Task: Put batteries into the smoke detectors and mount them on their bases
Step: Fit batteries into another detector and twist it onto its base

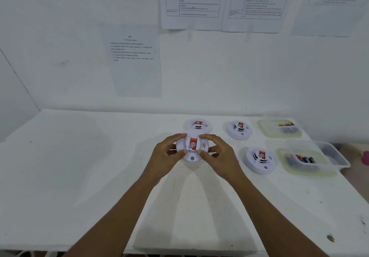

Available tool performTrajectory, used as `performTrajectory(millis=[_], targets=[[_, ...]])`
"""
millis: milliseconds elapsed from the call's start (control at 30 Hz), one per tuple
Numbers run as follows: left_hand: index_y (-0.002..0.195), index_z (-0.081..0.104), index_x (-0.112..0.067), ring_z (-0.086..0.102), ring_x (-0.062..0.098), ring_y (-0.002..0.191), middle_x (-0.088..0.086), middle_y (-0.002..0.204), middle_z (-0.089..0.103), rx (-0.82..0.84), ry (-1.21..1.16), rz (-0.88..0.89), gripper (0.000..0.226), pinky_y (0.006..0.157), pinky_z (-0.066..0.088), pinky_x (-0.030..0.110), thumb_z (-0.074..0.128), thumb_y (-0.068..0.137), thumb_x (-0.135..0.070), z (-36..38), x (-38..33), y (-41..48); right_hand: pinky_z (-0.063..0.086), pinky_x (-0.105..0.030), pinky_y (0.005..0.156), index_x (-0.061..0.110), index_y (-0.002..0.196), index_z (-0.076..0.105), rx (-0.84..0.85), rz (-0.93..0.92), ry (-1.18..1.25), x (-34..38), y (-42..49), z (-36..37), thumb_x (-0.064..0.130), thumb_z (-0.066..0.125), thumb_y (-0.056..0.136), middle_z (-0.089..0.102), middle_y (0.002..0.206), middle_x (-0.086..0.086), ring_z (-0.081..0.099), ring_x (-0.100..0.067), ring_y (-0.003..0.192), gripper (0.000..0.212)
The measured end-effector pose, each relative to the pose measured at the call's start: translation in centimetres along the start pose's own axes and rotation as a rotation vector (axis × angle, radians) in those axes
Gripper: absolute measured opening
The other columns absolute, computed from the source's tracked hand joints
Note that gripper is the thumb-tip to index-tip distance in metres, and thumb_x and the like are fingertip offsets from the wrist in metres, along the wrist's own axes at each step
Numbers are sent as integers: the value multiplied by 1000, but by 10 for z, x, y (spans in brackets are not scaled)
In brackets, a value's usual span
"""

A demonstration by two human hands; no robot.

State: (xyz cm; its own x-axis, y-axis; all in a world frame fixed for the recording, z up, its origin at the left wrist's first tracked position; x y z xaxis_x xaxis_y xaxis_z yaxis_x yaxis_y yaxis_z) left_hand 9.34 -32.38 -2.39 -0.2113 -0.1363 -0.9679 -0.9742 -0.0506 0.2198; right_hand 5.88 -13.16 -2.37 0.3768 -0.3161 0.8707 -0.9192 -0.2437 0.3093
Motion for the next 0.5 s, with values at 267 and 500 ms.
performTrajectory(millis=[267,500], targets=[[124,59,-32,64,11,110,-5,128,63,6,76,65,49,83,55,21,76,83,-11,-3,8,0,56,-17,71,23,124,60,-3,-3,-5,0,-4,3,21,76,83,63,123,5,66,-15,95,44],[123,59,-32,65,5,107,-9,125,64,-1,100,85,48,82,53,17,76,83,-12,-7,15,-2,54,-15,72,23,123,61,-15,-3,-15,0,-8,9,23,75,84,64,120,7,66,-11,94,42]])
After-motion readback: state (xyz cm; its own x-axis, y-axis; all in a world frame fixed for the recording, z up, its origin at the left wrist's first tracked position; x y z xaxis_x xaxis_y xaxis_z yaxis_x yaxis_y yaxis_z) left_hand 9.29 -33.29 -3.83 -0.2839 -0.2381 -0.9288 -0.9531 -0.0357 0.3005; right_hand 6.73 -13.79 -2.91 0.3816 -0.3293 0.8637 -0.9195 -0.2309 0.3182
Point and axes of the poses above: each hand's wrist, its own y-axis towards the middle knuckle, its own z-axis out of the palm, x = y × z, the point moved 1 cm from there along y, towards the middle knuckle
